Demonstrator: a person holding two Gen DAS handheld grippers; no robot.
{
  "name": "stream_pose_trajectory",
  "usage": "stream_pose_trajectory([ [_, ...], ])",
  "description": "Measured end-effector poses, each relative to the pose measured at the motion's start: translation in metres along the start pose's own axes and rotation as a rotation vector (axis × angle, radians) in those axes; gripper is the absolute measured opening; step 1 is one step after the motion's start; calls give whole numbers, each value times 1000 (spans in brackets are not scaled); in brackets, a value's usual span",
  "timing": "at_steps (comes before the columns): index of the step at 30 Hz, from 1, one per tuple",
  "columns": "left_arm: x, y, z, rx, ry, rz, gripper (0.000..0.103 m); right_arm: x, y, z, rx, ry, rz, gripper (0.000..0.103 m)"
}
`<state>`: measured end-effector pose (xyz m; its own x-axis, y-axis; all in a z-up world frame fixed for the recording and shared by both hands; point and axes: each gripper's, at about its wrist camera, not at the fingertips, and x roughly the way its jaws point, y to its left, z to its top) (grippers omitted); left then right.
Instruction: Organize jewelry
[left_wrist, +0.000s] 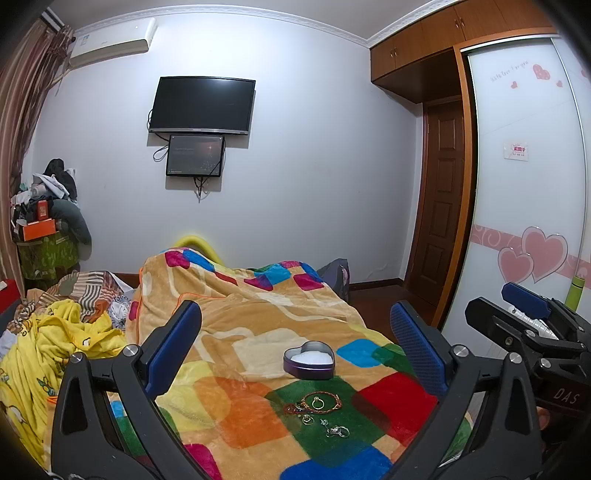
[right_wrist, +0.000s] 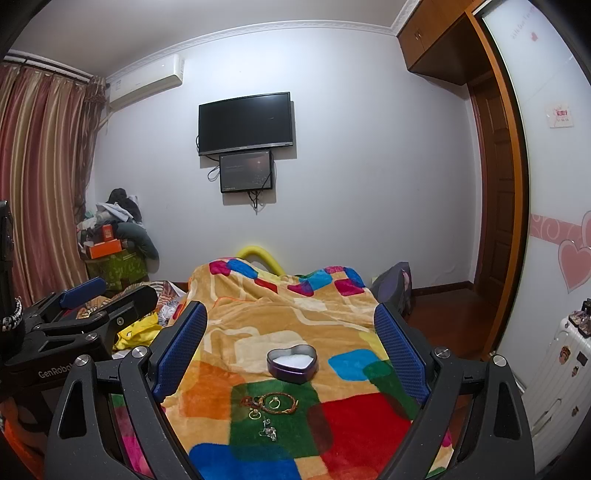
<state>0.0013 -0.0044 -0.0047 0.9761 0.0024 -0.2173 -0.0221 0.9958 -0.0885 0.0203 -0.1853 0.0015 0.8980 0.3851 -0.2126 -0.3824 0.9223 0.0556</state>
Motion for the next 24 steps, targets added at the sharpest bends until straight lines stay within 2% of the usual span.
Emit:
stream_pose_trajectory([
  [24,0,3,1,-14,9,-4,103,3,-1,0,-1,22,7,90],
])
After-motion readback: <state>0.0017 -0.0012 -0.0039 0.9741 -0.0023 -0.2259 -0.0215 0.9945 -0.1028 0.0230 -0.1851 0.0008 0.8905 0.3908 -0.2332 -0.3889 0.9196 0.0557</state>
